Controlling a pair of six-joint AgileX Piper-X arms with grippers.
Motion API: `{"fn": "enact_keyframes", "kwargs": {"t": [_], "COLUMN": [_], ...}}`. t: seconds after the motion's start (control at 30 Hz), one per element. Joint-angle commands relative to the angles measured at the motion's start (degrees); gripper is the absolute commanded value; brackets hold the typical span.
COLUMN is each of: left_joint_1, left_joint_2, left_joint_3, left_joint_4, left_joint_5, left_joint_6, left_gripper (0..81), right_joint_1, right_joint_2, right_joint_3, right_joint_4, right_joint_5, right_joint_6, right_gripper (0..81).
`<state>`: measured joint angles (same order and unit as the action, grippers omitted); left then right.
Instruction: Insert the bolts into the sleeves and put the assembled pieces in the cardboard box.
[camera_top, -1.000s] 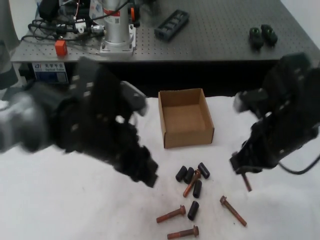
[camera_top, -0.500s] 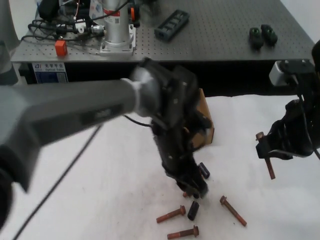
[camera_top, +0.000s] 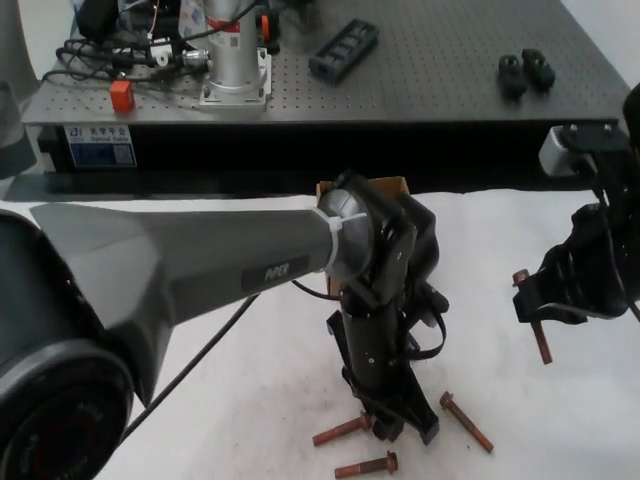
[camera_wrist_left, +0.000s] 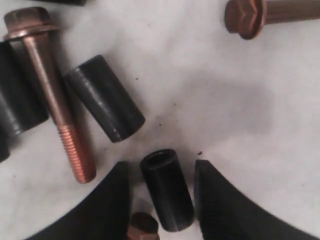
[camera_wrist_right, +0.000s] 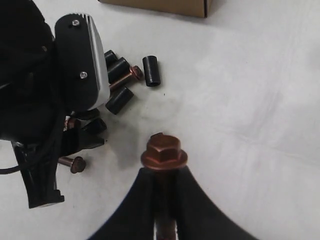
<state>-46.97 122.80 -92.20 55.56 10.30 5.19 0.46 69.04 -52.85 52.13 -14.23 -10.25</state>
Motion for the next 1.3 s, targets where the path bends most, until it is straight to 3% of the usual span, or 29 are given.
{"fn": "enact_keyframes", "kwargs": {"t": [0.0, 0.1, 0.23, 0.53, 0.7, 0.83, 0.93, 1.27], "left_joint_1": [-0.3, -0.3, -0.3, -0.3, -0.3, -0.3, -0.3, -0.3], "left_joint_2": [0.7, 1.1, 0.4, -14.3, -32.1, -43.6, -48.3, -51.5], "left_joint_3": [-0.7, -0.7, -1.2, 5.1, 25.6, 41.7, 48.2, 50.3], "left_joint_4": [0.3, 0.3, 0.3, -6.3, -32.3, -56.7, -68.1, -70.7], "left_joint_5": [-0.7, -0.7, -0.7, -1.3, 1.1, 7.3, 10.8, 12.8], "left_joint_6": [-1.6, -1.8, -1.8, -4.6, -7.2, -10.2, -12.2, -14.1], "left_gripper": [30.1, 21.7, 0.2, 0.7, 0.7, 0.7, 0.7, 0.7], "right_joint_1": [-0.3, -0.3, -0.3, -0.6, 0.4, 3.7, 6.3, 12.7], "right_joint_2": [-0.6, -0.6, -1.0, -6.0, -13.0, -18.2, -19.6, -19.4], "right_joint_3": [-0.1, -0.1, -0.1, 0.5, 6.7, 15.1, 19.0, 20.2], "right_joint_4": [-0.1, -0.1, -1.7, -17.1, -37.1, -59.1, -67.5, -58.5], "right_joint_5": [-1.0, -1.0, -3.5, -13.4, -17.9, -20.2, -20.2, -20.2], "right_joint_6": [0.2, 0.2, 0.9, 12.4, 26.8, 40.8, 47.1, 42.0], "right_gripper": [0.0, 0.0, 0.0, 0.0, 0.0, 0.0, 0.0, 0.0]}}
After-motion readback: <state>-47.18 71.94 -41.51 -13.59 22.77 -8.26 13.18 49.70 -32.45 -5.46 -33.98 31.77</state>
